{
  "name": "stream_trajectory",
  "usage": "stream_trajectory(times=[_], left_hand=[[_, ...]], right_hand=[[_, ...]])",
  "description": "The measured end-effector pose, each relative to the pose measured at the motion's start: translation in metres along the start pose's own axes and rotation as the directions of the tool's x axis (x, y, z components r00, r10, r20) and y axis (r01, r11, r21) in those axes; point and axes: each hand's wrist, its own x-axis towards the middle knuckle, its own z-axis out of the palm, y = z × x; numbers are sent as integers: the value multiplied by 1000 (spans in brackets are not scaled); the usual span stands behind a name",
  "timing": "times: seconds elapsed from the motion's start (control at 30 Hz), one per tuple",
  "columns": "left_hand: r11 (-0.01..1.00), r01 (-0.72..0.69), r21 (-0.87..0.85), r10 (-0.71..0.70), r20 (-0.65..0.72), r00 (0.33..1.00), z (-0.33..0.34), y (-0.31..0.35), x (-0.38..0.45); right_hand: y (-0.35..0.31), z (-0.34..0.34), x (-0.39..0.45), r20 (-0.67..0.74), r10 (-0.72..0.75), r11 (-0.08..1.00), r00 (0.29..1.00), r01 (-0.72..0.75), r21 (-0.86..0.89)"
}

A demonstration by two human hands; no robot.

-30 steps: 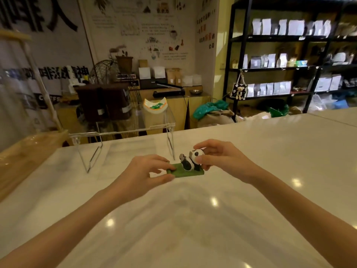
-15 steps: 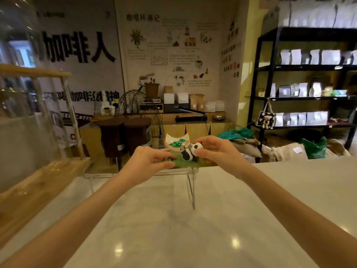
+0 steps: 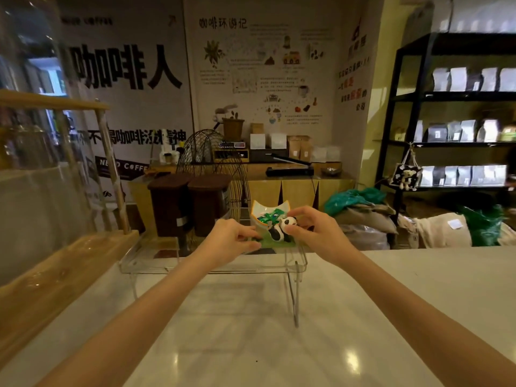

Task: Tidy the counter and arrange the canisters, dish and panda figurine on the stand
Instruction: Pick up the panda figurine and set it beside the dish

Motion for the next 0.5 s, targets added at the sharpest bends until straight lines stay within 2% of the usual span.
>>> stream_trajectory(times=[0.23, 0.5], left_hand=[[1000, 3, 28, -2, -17, 1000, 5, -2, 2], [985, -40, 168, 40, 2, 999, 7, -5, 5]], right_hand=[[4, 4, 2, -38, 7, 999, 999, -8, -42], [4, 10, 0, -126, -15, 998, 992, 7, -64]])
